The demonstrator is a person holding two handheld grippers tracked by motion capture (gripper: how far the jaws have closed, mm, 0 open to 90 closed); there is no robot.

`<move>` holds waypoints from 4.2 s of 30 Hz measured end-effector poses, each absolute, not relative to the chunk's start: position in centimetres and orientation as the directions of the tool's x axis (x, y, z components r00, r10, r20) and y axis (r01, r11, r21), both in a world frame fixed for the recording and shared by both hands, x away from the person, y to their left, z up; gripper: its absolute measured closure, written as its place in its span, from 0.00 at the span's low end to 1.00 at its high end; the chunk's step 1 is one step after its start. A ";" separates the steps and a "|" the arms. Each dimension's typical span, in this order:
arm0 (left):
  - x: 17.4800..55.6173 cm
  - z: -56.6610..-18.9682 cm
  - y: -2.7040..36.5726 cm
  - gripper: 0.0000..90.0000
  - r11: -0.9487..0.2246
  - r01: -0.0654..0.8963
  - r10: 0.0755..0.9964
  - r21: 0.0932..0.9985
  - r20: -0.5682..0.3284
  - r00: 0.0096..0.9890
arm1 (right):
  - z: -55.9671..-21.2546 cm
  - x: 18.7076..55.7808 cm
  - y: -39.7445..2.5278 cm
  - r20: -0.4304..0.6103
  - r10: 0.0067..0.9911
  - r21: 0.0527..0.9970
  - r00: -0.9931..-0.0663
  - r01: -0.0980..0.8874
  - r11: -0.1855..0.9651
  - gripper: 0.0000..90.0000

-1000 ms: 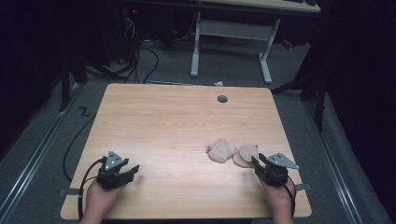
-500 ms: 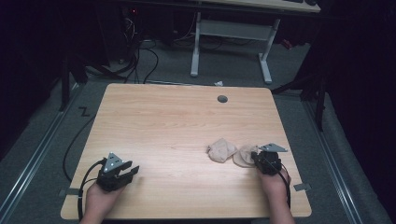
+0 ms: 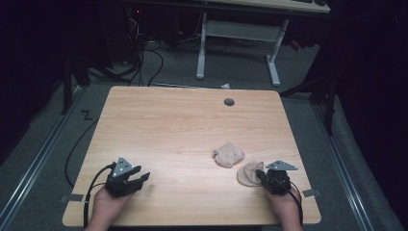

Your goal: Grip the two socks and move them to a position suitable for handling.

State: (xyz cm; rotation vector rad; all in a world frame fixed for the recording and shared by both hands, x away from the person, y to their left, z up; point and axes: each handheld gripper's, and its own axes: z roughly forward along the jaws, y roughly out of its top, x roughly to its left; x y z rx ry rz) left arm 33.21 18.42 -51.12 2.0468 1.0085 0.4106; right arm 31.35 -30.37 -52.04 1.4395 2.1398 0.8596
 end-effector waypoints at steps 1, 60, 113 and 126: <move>33.2 -51.1 18.4 0.60 -0.362 0.515 0.775 0.777 -0.056 0.629 | -52.0 31.4 -30.4 -0.003 0.927 0.693 -0.376 0.667 0.273 1.00; 32.2 -50.6 16.7 0.53 -0.394 0.481 0.738 0.783 -0.043 0.674 | -52.1 29.6 -11.1 -0.143 0.668 0.708 -0.731 0.396 0.585 0.63; 30.0 -51.5 8.9 0.77 -0.489 0.411 0.572 0.769 -0.073 0.817 | -50.3 29.9 -20.2 -0.073 0.834 0.779 -0.547 0.491 0.390 0.84; 29.5 -52.4 8.4 0.73 -0.573 0.412 0.561 0.708 -0.027 0.827 | -52.3 29.3 -18.8 -0.016 0.777 0.694 -0.629 0.552 0.461 0.90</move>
